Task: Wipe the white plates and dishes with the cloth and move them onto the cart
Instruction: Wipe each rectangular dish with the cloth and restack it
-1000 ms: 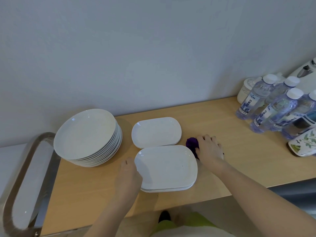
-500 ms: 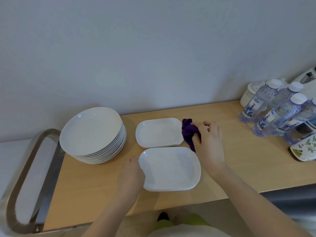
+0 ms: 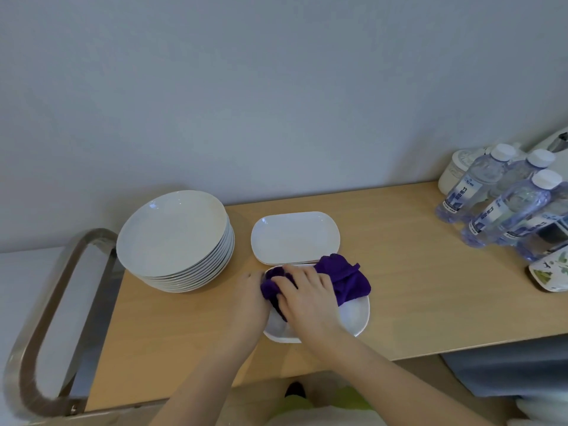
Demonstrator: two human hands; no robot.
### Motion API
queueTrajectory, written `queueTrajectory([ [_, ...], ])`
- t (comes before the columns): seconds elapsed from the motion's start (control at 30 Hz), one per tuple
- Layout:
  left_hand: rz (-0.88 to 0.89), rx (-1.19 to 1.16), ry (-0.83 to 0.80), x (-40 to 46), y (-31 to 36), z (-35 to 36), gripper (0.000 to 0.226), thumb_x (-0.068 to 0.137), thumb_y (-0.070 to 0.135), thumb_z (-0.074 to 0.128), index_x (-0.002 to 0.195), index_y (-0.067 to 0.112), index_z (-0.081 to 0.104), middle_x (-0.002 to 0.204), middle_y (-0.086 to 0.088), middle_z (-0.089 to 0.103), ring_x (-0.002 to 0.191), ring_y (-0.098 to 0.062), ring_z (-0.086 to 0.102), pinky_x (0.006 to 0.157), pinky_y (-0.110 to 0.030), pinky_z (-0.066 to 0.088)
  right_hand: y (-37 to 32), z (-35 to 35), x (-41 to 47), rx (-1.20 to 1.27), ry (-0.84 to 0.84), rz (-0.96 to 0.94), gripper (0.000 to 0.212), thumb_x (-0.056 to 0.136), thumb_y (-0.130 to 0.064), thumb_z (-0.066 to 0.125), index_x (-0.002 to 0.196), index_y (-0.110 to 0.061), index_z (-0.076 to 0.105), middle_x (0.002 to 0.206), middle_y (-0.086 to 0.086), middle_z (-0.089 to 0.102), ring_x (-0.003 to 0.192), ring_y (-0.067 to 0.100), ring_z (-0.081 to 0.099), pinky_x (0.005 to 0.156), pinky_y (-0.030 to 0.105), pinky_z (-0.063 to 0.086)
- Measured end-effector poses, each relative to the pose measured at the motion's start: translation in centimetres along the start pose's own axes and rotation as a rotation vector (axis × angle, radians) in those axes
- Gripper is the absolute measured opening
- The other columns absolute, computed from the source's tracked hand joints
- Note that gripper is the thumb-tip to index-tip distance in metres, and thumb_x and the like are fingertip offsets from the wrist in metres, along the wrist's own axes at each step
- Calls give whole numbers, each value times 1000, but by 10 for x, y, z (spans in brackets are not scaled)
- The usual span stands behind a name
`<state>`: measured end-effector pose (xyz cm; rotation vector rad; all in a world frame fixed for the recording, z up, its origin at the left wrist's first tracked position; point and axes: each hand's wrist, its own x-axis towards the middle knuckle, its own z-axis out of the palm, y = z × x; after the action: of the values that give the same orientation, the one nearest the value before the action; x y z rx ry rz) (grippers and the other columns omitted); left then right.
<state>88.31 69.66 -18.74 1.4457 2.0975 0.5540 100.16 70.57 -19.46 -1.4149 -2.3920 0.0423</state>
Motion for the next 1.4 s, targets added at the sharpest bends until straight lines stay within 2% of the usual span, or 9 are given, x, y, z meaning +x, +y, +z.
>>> queueTrajectory([
  [0.23, 32, -83, -9, -2, -11, 0, 30, 87, 4, 48, 105, 22, 64, 101, 4, 60, 88, -11, 55, 70, -22, 44, -5, 25, -9, -85, -98, -14, 36, 77, -39, 67, 109, -24, 71, 120, -3, 66, 110, 17, 63, 96, 38, 49],
  [0.43, 53, -107, -31, -4, -16, -1, 28, 89, 8, 50, 109, 23, 63, 103, 7, 63, 89, -9, 57, 70, -19, 44, 11, 15, -16, -152, -222, 113, 50, 74, -47, 72, 120, -29, 64, 126, -3, 62, 117, 28, 58, 98, 48, 46],
  [0.57, 16, -181, -97, -3, -22, -2, 25, 90, 10, 49, 105, 24, 64, 97, 8, 66, 87, -9, 59, 69, -14, 45, 38, 7, -24, -158, -267, 153, 49, 93, -45, 47, 140, -31, 43, 147, -7, 42, 136, 26, 37, 113, 44, 27],
  [0.73, 35, -99, -67, -3, -24, -2, 50, 86, -1, 39, 117, 32, 59, 86, 10, 62, 79, -11, 56, 57, -19, 39, 60, -11, -39, -196, -140, 225, 47, 74, -34, 77, 117, -19, 67, 117, -1, 67, 109, 24, 62, 94, 41, 49],
  [0.93, 25, -153, -85, 0, -25, -3, 49, 85, -2, 38, 113, 28, 63, 81, 12, 61, 74, -6, 54, 55, -17, 35, 47, 0, -28, -164, -53, 302, 37, 68, -16, 82, 104, -11, 73, 107, 4, 71, 102, 24, 66, 88, 43, 52],
  [1.03, 19, -145, -95, 1, -25, -3, 46, 85, -1, 39, 112, 27, 62, 82, 10, 62, 73, -9, 54, 56, -19, 37, 33, 9, -19, -150, -111, 375, 41, 76, -18, 76, 116, -14, 68, 123, 1, 65, 115, 20, 60, 95, 45, 46],
  [1.13, 19, -185, -109, 0, -26, -4, 42, 86, 2, 41, 108, 31, 61, 81, 12, 61, 73, -6, 54, 56, -17, 36, 21, 18, -14, -147, -195, 368, 51, 90, -20, 53, 141, -22, 45, 150, -7, 37, 138, 12, 34, 111, 46, 24],
  [1.27, 7, -205, -107, 1, -26, -4, 42, 88, 2, 43, 113, 30, 61, 92, 14, 63, 85, -6, 57, 67, -19, 44, 8, 18, -11, -121, -195, 305, 56, 71, -18, 76, 125, -18, 63, 136, -4, 56, 123, 13, 54, 99, 52, 42],
  [1.4, 34, -151, -90, 3, -25, -4, 36, 89, 4, 46, 115, 24, 61, 89, 13, 61, 81, -8, 56, 66, -19, 43, 5, 29, -11, -75, -375, 169, 54, 98, -25, 36, 150, -25, 21, 159, -11, 9, 145, 8, 5, 114, 51, -2],
])
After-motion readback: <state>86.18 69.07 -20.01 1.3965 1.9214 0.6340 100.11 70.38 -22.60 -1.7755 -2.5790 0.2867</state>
